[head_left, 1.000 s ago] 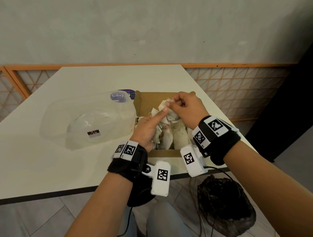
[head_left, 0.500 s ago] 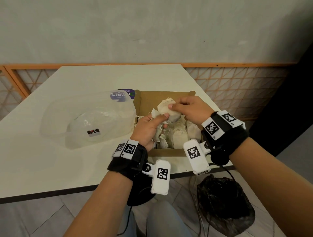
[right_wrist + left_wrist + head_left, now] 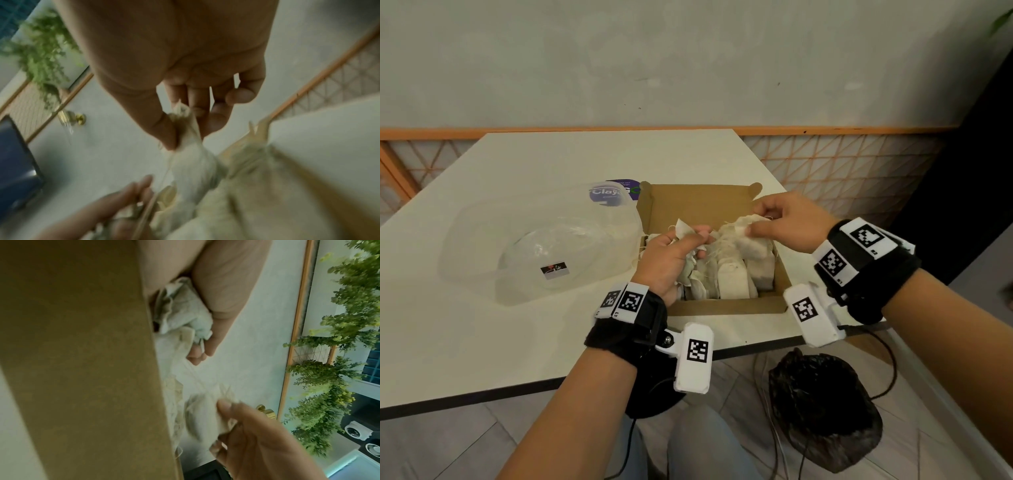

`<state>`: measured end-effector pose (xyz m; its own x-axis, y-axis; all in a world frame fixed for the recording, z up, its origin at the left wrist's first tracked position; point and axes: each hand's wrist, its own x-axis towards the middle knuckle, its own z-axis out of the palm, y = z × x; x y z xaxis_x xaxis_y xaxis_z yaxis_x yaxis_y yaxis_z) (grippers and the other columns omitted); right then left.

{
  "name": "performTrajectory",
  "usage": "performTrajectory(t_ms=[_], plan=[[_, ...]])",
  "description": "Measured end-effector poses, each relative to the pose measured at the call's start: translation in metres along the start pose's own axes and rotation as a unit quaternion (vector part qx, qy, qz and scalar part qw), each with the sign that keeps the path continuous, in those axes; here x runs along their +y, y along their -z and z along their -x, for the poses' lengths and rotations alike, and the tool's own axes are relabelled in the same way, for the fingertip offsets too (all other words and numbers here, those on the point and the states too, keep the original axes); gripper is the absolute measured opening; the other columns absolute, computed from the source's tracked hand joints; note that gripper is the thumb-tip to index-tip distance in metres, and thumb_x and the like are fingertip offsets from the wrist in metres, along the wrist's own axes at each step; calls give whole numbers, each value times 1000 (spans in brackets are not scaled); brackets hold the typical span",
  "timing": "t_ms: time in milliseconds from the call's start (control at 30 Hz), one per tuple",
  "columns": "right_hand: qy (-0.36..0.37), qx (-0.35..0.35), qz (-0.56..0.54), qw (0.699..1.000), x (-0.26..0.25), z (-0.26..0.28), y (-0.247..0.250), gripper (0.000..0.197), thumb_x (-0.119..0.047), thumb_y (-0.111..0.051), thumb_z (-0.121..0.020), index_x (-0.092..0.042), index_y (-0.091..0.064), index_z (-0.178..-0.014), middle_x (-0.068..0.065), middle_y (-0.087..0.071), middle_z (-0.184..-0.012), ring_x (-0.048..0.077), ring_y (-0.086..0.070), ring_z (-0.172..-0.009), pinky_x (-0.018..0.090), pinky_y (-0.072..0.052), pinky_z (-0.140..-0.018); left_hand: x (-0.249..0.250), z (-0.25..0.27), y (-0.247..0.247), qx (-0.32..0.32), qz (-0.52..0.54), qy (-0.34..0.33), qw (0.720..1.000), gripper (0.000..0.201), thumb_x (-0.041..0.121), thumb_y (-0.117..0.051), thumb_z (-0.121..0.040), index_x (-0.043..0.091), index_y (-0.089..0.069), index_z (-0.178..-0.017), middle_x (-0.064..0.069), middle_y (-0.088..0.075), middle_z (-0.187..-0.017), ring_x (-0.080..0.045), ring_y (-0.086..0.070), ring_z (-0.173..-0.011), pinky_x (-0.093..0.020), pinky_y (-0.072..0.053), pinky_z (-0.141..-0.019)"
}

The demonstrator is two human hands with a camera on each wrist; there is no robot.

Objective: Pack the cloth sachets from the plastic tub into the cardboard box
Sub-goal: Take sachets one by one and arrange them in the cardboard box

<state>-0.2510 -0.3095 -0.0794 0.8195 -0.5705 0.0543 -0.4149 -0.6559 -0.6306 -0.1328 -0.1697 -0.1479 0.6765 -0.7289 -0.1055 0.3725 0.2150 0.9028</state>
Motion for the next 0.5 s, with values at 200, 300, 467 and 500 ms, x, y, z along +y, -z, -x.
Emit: performTrajectory(t_ms=[200, 300, 467, 500], plan=[[-43, -116, 57, 991, 17, 20, 18, 13, -14, -72, -77, -19, -61, -82, 1, -56, -65, 11, -48, -62, 25, -39, -69, 2, -2, 1, 3, 7, 7, 1000, 12, 9, -62, -88, 4, -65, -98, -2, -63, -77, -7, -50, -55, -16, -40, -42], [-50, -173, 64, 982, 18, 22, 19, 16, -16, -74, -76, -21, -63, -85, 5, -61, -74, 11, -50, -66, 23, -38, -69, 1, -3, 2, 8, 5, 8, 1000, 9, 11, -61, -89, 7, -66, -96, -1, -63, -77, -7, -50, -56, -16, -39, -42], [-22, -155, 144, 977, 24, 13, 3, 19, -24, -75, -74, -22, -65, -90, 1, -61, -84, 12, -53, -78, 23, -40, -73, 1, -2, 2, 14, -1, 5, 1000, 6, 11, -61, -89, 9, -66, -92, 0, -63, -75, -7, -50, -56, -16, -39, -42], [-15, -139, 167, 976, 25, 11, 0, 20, -27, -76, -74, -23, -66, -91, 0, -61, -86, 13, -54, -81, 23, -40, -73, 1, -2, 2, 15, -1, 5, 1000, 6, 11, -61, -89, 9, -66, -92, 0, -63, -75, -7, -49, -56, -16, -39, -42]])
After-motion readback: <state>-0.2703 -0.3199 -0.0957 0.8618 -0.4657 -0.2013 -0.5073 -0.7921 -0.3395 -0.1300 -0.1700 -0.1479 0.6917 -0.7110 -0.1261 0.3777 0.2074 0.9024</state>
